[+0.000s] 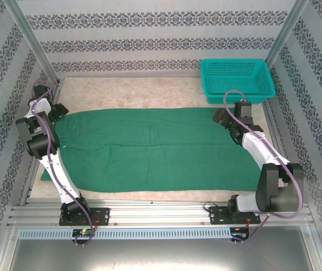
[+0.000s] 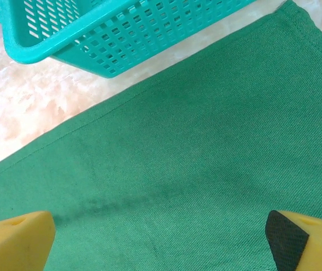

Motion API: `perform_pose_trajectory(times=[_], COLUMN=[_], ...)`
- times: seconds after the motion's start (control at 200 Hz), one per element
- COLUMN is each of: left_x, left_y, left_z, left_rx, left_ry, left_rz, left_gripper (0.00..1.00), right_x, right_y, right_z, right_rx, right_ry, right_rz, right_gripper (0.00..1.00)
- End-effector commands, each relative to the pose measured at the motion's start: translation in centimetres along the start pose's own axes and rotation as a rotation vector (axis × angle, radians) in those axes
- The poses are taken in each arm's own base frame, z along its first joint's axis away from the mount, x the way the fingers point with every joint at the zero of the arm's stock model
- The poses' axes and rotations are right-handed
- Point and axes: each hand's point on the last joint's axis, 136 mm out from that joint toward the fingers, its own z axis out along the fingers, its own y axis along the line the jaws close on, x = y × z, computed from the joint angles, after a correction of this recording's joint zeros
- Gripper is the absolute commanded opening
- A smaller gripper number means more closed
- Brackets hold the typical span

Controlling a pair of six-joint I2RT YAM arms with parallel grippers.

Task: Roll up the long pants

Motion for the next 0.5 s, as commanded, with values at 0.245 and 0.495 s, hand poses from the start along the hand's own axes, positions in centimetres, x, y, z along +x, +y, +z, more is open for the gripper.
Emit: perform_pose_trajectory(times=[0.245, 0.495], left_x=[4.7, 5.3], left_y=[-0.3, -0.1], left_z=[2.7, 1.4], left_rx=[-0.093, -0.066], left_ry=[0.231, 0.184], left_rz=[0.13, 0.14], left_gripper=[0.2, 0.0], right_x=[-1.4, -3.6], right_y=[1.6, -1.2], right_z=[1.3, 1.4], right_rx=[-0.043, 0.113], right_ry=[-0.008, -0.039], right_rz=[0.057, 0.112], right_gripper=[0.98, 0.98])
